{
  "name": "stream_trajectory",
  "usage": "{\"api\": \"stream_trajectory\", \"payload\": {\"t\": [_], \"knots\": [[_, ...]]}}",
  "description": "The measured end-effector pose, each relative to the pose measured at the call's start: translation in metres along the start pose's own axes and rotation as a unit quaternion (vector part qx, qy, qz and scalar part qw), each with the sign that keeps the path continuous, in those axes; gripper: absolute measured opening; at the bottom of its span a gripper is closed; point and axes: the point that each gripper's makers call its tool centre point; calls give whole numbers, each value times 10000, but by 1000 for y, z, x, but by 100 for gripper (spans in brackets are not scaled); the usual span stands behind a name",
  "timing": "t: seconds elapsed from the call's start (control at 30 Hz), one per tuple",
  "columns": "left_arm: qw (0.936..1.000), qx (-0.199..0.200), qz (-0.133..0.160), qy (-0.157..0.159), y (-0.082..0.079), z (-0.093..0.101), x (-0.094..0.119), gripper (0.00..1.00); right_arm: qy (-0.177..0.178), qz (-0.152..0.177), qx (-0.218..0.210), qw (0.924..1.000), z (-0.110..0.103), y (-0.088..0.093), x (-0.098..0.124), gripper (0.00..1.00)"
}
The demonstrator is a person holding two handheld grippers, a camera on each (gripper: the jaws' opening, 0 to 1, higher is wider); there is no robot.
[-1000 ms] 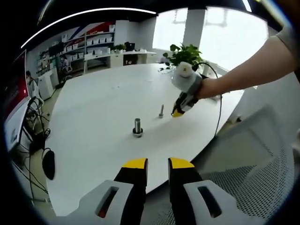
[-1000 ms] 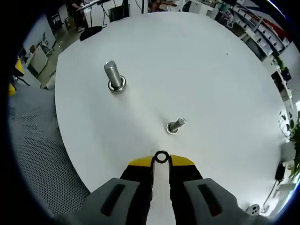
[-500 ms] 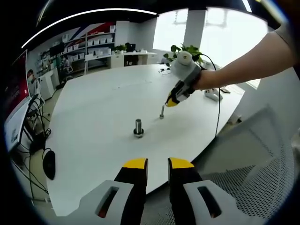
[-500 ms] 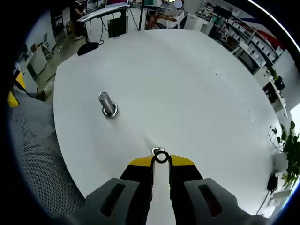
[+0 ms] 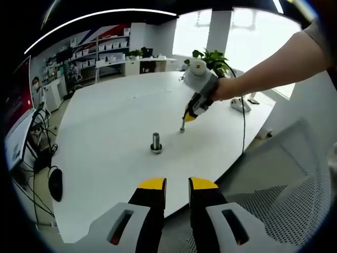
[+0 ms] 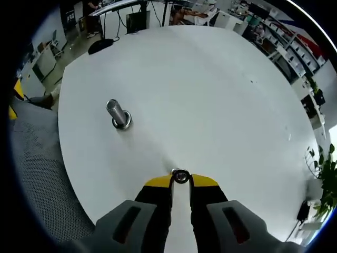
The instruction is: Place the washer onto the threaded stud by aligning its center hole with the stud, sliding it down to the base, and recovering from edge contact or off-axis alignment until the washer reaches the visible bottom stop.
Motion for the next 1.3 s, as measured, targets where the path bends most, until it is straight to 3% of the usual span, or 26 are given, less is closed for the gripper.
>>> {"api": "stream_trajectory", "payload": {"t": [0.53,0.7,1.3], "knots": [[9999,14,-119,-16,5,-1,-1,14,-294,-449,-121,9985,-6,18,-33,14],[9999,14,-123,-18,5,-1,-1,14,-371,-588,-118,9975,-10,26,-37,14],[9999,-7,-143,-2,6,-1,-2,14,-485,-674,-171,9964,-15,32,-31,14]]}}
Point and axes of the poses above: the point that each gripper's makers call its tool centre point, and the gripper's own axes: x roughly backward along the fingers, z roughly to its right, y roughly out of its underside, and after that the axes turned 1 degree about -x, right-handed
